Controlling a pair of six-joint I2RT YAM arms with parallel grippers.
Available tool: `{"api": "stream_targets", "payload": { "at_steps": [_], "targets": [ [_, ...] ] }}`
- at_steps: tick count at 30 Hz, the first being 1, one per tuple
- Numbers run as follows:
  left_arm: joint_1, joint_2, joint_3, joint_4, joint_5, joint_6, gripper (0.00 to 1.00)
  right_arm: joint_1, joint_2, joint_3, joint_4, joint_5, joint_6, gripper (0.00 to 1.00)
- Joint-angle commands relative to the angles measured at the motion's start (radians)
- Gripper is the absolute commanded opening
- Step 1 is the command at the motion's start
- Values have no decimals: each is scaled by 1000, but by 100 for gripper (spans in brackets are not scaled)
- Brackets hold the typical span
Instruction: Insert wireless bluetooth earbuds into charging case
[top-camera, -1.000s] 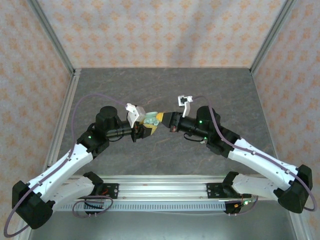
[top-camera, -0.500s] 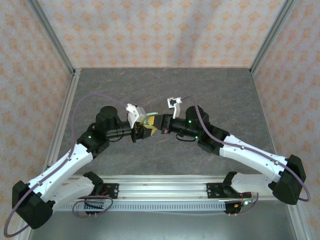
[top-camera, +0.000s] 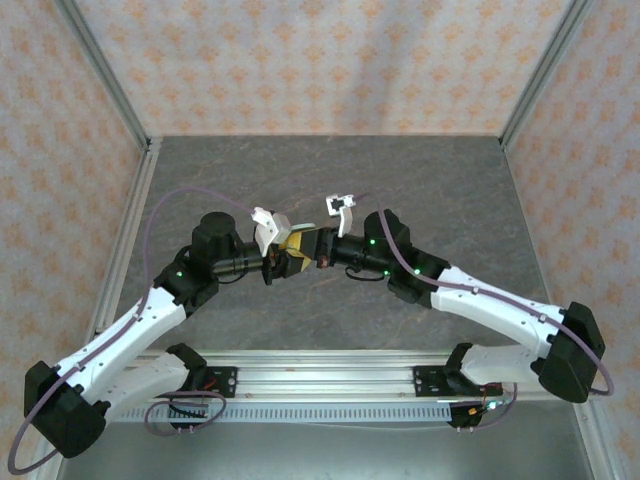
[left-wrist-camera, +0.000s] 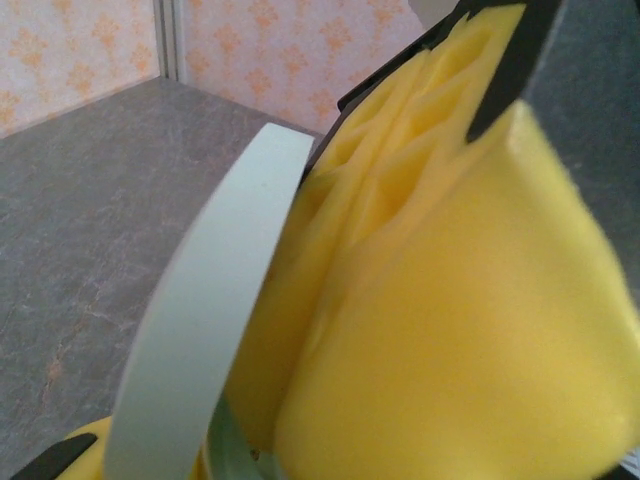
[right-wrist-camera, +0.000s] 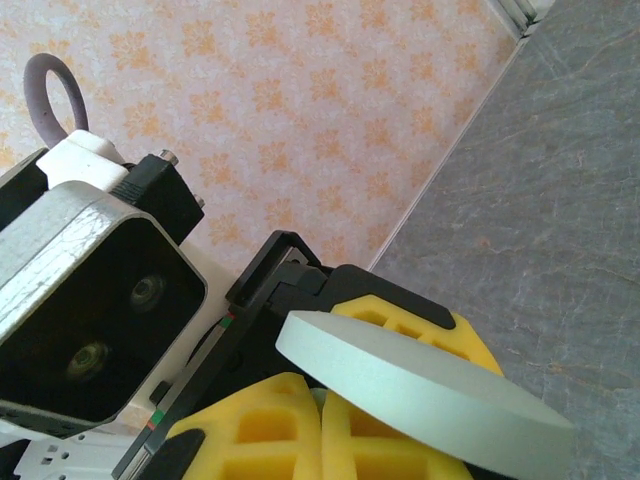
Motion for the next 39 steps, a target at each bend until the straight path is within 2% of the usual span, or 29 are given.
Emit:
{"api": "stream_targets", "payload": {
  "at_steps": [1,8,20,27,32,39],
  "targets": [
    [-8,-14,37,36,34,4,10,5,22,23,31,1,-38,5],
    [-8,-19,38,34,27,10,10,6,-12,-23,-33,62,-119,7],
    [-7,-25,41,32,29,4,10,5,-31,8,-164,81,-221,20],
    [-7,-25,40,31,32,1,10,6,6,34,-160,31,-217,13],
    [-8,-22,36,35,41,-1,10,5,32,50,-116,-3,-214,13],
    [-7,-27,39,20,49,6,10,6,51,82,-149,8,-253,13]
  ]
}}
